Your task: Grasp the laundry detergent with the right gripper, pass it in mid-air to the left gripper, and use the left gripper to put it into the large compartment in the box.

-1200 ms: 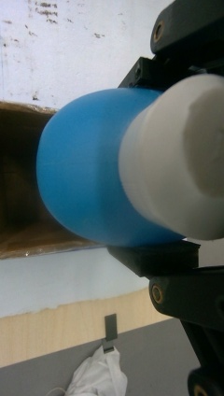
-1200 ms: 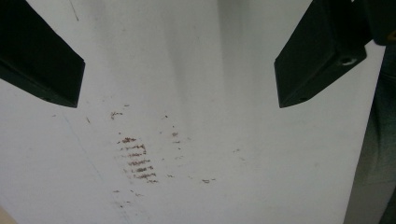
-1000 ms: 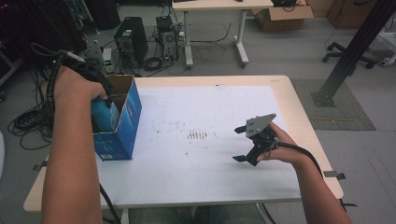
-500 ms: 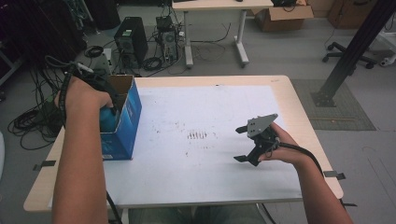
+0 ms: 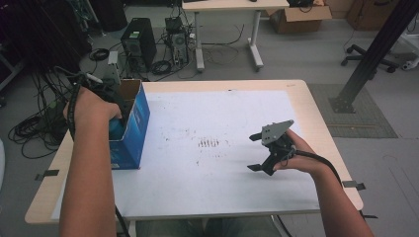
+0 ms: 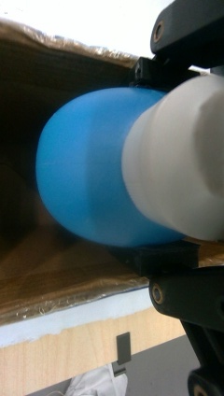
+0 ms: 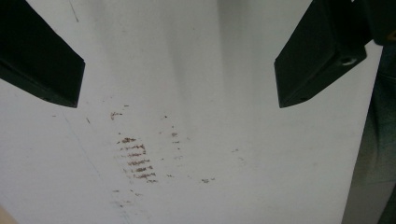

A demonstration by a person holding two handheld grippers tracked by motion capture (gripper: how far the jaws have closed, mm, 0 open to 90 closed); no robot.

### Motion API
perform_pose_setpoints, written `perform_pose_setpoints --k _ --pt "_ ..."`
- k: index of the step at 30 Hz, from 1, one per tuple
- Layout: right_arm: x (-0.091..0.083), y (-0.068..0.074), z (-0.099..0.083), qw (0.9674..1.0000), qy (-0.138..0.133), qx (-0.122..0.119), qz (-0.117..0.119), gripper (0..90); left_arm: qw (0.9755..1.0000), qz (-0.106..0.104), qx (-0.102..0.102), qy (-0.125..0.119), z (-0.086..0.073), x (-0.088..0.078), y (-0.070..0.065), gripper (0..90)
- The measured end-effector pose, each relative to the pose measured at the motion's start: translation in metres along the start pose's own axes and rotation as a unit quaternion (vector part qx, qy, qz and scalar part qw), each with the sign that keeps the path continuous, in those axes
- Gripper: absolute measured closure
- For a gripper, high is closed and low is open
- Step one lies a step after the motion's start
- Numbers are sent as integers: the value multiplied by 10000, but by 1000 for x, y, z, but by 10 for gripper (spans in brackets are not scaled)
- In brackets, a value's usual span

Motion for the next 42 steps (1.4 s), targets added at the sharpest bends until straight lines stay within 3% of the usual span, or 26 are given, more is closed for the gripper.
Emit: perform_pose_setpoints --k 13,42 --pt "2 1 -2 10000 18 24 13 16 10000 -47 21 41 1 14 6 380" --pt "1 2 -2 10000 7 52 14 16 9999 -128 62 8 -1 16 8 340"
Point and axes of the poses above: each handheld gripper's, and its own axes: x roughly forward along the jaws, z roughly out of its top, y roughly to its left, the point moved 3 cm from there along x, roughly forward along the jaws, and after that the axes turned 8 degrees about -z, right-handed, at the moved point
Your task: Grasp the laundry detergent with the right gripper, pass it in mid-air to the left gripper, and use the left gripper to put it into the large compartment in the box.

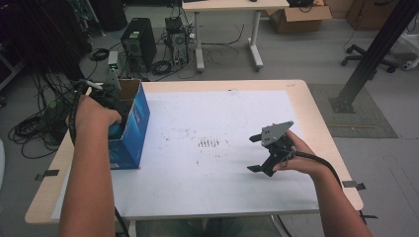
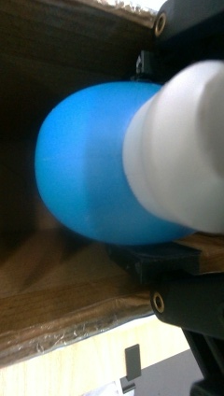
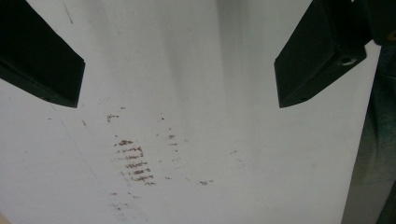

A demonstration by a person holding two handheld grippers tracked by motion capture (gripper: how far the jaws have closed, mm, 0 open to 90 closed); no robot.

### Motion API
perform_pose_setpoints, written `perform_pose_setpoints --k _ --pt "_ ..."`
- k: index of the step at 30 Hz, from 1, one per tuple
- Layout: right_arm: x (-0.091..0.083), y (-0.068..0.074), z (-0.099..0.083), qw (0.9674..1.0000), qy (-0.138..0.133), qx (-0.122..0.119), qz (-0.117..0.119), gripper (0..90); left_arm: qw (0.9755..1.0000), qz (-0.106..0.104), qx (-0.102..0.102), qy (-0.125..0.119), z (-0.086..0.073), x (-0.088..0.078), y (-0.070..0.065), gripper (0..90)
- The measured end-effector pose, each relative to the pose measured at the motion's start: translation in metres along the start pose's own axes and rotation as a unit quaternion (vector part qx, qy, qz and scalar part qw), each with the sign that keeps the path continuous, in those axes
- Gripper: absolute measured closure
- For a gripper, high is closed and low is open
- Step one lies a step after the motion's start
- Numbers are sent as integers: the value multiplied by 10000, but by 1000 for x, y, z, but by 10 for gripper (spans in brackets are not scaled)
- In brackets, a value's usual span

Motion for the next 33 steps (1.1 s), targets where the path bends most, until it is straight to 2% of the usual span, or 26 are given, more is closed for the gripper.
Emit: perform_pose_setpoints --k 4,13,22,25,27,33 --pt "0 0 0 10000 3 13 3 16 10000 58 18 29 0 0 -1 309" --pt "0 0 1 10000 -18 10 -9 16 9999 92 53 -30 -2 -9 -4 308" --pt "-2 0 4 10000 -57 -17 2 16 9997 172 76 -146 -6 -27 -11 292" --pt "-3 0 6 10000 -68 -35 -4 16 9996 197 49 -183 -7 -35 -13 270" --pt "-5 -1 7 10000 -83 -52 -13 16 9995 227 13 -204 -8 -40 -14 224" --pt "-8 -1 10 9999 -108 -75 -25 16 9991 257 151 -311 -12 -56 -20 200"
Point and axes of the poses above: each handheld gripper's, and its own axes: x roughly forward along the jaws, z roughly out of its top, y roughly to its left, the point moved 3 cm from there along x, roughly forward along the jaws, and after that the axes turned 8 degrees about -z, right-handed, at the moved point
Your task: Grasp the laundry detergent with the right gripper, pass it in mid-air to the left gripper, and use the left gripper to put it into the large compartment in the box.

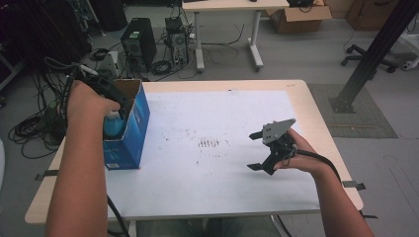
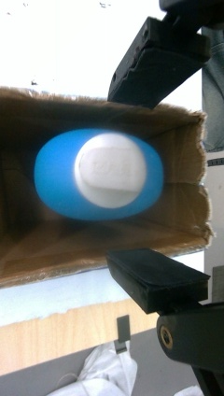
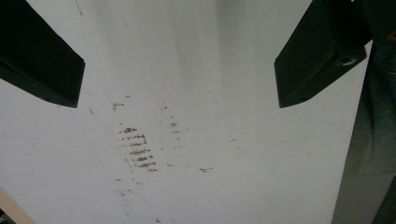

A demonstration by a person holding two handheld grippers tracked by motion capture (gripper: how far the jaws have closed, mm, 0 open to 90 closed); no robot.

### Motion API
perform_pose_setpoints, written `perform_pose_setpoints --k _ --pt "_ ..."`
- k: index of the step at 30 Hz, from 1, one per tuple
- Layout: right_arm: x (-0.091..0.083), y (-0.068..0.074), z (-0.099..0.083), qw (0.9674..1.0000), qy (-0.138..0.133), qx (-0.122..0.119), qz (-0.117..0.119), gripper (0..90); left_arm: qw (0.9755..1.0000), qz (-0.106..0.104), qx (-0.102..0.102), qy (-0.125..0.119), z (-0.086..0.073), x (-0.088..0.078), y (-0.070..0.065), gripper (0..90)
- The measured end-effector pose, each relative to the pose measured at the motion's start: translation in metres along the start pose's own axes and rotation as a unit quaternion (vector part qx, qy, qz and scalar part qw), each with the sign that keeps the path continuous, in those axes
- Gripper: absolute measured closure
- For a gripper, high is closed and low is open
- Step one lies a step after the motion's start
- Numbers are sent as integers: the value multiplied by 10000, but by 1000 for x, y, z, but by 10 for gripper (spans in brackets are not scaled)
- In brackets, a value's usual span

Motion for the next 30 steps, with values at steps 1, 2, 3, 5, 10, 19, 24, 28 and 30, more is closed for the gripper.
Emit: perform_pose_setpoints --k 1,2,3,5,10,19,24,28,30 --pt "-1 0 1 10000 -6 -12 -1 16 10000 1 -10 -23 -1 -3 -1 194" --pt "-1 -1 1 10000 -5 -18 -7 16 10000 26 23 -19 -1 -6 -2 173" --pt "-2 -1 2 10000 -4 -5 -10 16 10000 10 44 -31 -2 -9 -3 168" --pt "-4 -2 3 10000 -5 -13 -24 16 9999 -53 95 -64 -3 -14 -5 143" --pt "-7 -3 6 10000 -16 -31 -47 16 9998 -92 144 -114 -4 -24 -8 109" --pt "-16 -8 5 9999 16 48 -151 16 9991 -116 375 -138 -3 -33 -20 2" --pt "-23 -13 6 9997 98 40 -211 16 9969 -158 730 -253 0 -41 -35 2" --pt "-32 -18 10 9995 160 -18 -279 16 9921 -69 1213 -303 2 -47 -52 2" --pt "-36 -21 14 9993 197 -59 -305 16 9873 -11 1557 -310 2 -50 -61 2"
Point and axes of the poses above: each handheld gripper's, and its own axes: x roughly forward along the jaws, z roughly out of its top, y roughly to its left, the point moved 3 cm from there along x, roughly forward along the jaws, and after that the axes turned 8 degrees about -z, right-handed, at the moved point
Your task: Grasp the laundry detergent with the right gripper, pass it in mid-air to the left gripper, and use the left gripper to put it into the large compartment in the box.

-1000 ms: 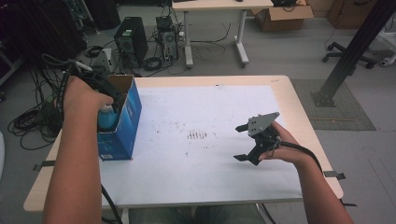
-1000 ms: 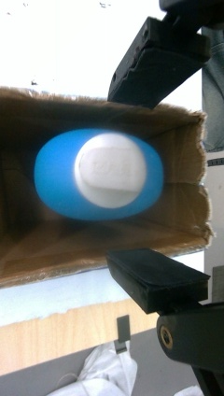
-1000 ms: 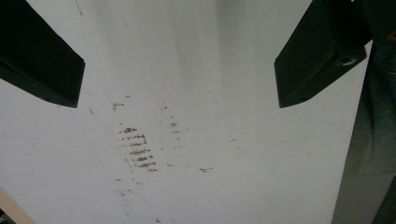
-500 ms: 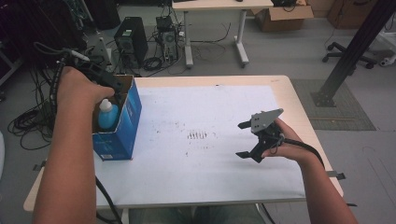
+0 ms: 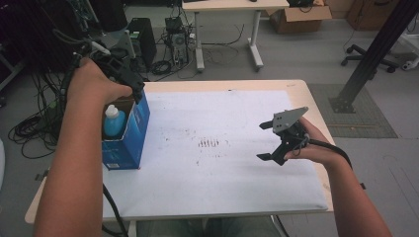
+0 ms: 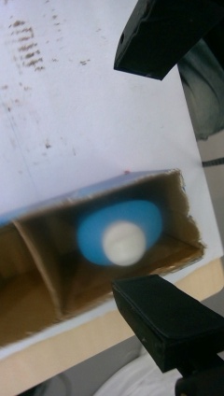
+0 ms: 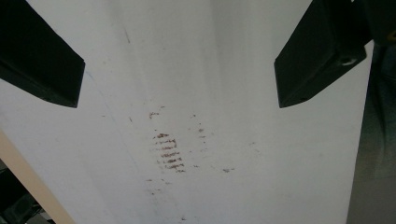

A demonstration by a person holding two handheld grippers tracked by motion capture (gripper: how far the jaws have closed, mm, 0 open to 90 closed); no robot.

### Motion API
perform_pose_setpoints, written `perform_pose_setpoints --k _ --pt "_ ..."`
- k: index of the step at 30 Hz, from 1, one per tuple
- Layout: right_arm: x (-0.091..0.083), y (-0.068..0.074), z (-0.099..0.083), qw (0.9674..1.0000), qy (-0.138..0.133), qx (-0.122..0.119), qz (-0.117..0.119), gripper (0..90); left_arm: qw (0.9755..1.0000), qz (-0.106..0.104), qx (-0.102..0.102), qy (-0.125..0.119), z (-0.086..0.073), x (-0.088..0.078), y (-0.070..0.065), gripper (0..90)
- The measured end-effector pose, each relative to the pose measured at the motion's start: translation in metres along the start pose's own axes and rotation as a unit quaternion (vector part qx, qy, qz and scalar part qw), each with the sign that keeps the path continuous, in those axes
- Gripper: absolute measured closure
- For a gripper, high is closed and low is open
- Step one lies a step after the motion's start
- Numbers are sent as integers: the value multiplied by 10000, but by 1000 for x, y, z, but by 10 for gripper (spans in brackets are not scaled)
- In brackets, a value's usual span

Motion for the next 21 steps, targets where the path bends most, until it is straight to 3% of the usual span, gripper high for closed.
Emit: perform_pose_setpoints --k 3,6,8,10,12,15,18,21 --pt "-5 -3 6 10000 41 -67 -21 16 9988 -4 494 -60 4 -1 -16 2" --pt "-8 -6 12 9998 112 -147 -22 16 9954 22 954 -79 7 -3 -34 2" --pt "-9 -7 16 9996 164 -219 -19 16 9918 -29 1275 -50 8 -2 -47 2" --pt "-9 -8 20 9994 221 -275 -2 16 9864 -67 1641 -3 8 0 -61 2" --pt "-9 -8 23 9991 272 -320 5 17 9778 -61 2096 49 8 3 -73 2" --pt "-8 -7 28 9987 330 -380 44 17 9612 -112 2752 155 7 11 -92 2" --pt "-6 -7 31 9982 416 -420 89 18 9494 -190 3119 309 5 23 -104 4" --pt "-3 -7 32 9972 545 -486 129 21 9348 -280 3519 399 2 35 -115 3"
Point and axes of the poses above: each handheld gripper's, and its own axes: x roughly forward along the jaws, z roughly out of its top, y roughly to its left, the point moved 3 cm from there along x, roughly forward along the jaws, and after that the axes turned 8 degrees about -z, right-handed, at the moved point
